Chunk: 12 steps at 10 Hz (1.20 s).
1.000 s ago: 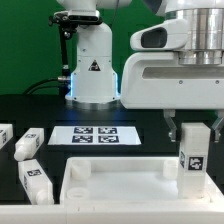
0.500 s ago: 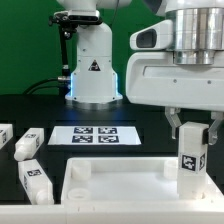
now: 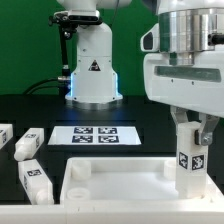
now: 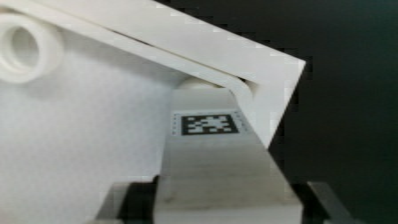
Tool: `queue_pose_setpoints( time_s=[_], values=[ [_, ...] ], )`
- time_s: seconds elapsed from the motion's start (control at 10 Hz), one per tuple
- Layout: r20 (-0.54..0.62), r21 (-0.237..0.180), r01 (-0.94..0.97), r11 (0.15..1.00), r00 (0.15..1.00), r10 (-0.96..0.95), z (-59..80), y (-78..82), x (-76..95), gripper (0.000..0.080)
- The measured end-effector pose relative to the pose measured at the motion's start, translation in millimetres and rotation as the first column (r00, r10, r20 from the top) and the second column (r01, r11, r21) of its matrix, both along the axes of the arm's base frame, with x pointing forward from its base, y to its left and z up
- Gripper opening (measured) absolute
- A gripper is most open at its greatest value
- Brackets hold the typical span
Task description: Assemble desk
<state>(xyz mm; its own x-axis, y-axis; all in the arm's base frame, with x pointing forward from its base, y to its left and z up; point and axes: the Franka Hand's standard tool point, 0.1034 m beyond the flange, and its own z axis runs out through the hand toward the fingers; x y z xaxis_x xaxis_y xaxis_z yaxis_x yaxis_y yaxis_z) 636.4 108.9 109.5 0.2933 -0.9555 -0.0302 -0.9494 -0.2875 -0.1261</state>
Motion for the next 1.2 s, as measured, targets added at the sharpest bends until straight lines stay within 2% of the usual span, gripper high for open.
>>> queue_pose_setpoints(
  time_s=[0.1,0.2,0.5,0.6,0.8,0.9,1.0,1.1,1.2],
  values=[
    [-0.004,0.011,0.060,0.998,0.998,-0.060,0.0,0.3,0.0,0.0285],
    [-0.022,0.055,0.246,0.968,0.969,-0.245,-0.5,1.3,0.3,0.0285],
    [-0.067,0.145,0.584,0.799,0.811,-0.581,-0.6,0.4,3.4,0.0285],
    [-0.067,0.158,0.626,0.763,0.778,-0.625,-0.5,-3.3,2.9,0.0286],
    [-0.074,0.158,0.662,0.733,0.748,-0.660,-0.3,-6.6,3.5,0.0286],
    [-0.074,0.156,0.658,0.736,0.751,-0.656,-1.1,-6.0,3.1,0.0366],
    [-0.074,0.156,0.658,0.736,0.751,-0.656,-1.3,-5.8,3.0,0.0547],
    [-0.073,0.158,0.654,0.740,0.755,-0.651,0.4,-4.1,3.1,0.0547],
    [-0.062,0.172,0.627,0.760,0.776,-0.627,11.0,2.1,4.6,0.0633]
  ],
)
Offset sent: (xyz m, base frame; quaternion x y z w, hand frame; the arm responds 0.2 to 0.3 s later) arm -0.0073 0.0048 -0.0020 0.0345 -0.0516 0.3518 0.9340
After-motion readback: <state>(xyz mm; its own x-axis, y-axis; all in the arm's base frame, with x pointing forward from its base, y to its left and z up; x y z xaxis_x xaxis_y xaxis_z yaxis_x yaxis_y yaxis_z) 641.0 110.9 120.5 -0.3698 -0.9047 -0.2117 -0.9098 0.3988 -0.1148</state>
